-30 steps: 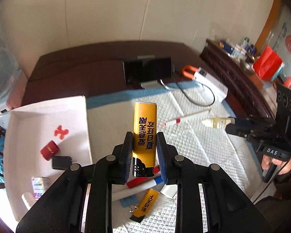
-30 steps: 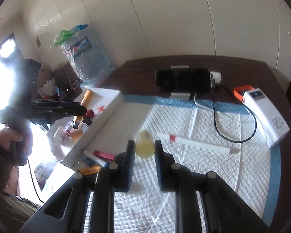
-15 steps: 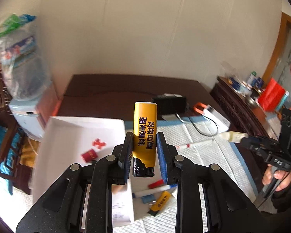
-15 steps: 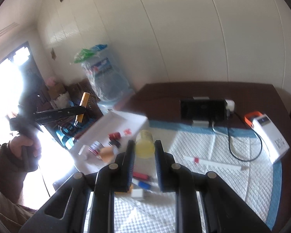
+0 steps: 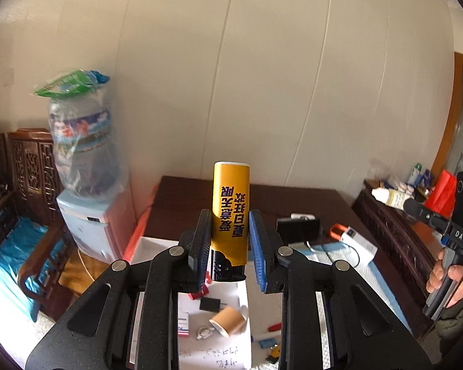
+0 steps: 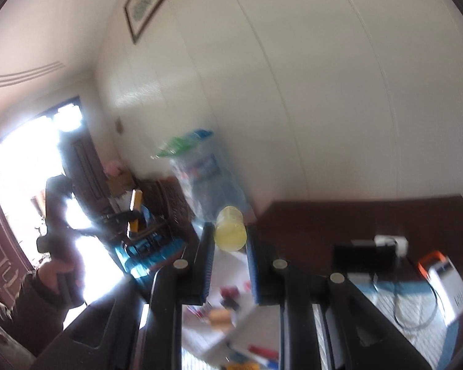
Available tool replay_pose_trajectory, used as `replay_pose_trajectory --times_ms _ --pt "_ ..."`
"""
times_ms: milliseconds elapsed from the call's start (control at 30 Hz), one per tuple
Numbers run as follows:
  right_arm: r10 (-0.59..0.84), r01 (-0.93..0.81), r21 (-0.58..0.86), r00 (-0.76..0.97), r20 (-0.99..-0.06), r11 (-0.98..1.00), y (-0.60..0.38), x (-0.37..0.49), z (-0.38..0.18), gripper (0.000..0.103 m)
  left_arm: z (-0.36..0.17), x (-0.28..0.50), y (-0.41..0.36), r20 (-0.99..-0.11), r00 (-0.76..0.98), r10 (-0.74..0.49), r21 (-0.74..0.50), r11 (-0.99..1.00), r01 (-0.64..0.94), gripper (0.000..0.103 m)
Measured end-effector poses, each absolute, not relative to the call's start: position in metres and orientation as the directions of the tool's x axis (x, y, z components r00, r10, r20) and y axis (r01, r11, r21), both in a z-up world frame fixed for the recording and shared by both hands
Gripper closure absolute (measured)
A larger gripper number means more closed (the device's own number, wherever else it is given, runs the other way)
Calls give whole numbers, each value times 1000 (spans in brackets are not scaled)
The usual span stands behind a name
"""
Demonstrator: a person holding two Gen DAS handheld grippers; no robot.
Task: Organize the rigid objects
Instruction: 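Carry the yellow lighter and dropper bottle into the white tray and open both tools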
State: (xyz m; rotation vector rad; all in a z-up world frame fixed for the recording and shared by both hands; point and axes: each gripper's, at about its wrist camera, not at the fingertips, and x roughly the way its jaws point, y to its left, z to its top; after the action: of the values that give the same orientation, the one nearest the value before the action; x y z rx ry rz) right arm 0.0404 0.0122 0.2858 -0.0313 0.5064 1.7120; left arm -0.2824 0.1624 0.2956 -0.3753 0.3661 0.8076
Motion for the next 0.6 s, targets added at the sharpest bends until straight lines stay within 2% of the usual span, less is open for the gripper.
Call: replay_pose_trajectory --times_ms 100,233,600 --pt "922 -947 285 -236 -308 -148 33 19 286 85 290 -294 168 -455 628 631 -193 619 -761 79" --pt "893 -946 288 -255 -371 -151 70 -3 264 85 270 -303 183 -495 604 624 -204 593 -779 79" --pt "739 -949 310 -248 -627 -56 152 -29 154 85 164 -307 245 -674 539 506 -289 491 -822 79"
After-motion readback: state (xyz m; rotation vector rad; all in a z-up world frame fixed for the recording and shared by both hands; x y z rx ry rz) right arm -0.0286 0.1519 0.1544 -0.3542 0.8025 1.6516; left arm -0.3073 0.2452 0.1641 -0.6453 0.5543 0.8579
